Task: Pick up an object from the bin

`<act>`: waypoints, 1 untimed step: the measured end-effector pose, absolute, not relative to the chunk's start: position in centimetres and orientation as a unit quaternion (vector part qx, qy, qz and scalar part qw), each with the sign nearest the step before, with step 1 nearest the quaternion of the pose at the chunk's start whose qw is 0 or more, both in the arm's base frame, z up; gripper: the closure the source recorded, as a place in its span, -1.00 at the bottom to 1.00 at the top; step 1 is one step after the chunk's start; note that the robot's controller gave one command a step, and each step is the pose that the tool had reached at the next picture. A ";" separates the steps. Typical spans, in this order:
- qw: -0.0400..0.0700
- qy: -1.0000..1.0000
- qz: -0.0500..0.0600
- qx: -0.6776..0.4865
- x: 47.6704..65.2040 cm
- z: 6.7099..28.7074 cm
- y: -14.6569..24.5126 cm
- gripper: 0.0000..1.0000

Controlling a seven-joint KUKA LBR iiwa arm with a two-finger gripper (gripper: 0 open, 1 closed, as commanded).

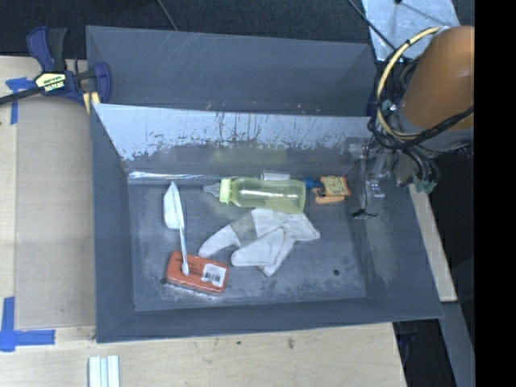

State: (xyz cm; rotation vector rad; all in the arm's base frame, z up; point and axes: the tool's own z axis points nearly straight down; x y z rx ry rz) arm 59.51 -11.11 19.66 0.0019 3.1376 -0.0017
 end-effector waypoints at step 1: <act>0.004 0.999 -0.001 -0.032 61.4 14.5 -7.6 -1.00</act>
Offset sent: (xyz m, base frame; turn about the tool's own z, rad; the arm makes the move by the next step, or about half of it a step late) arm 0.0108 0.1050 -0.1169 -0.0116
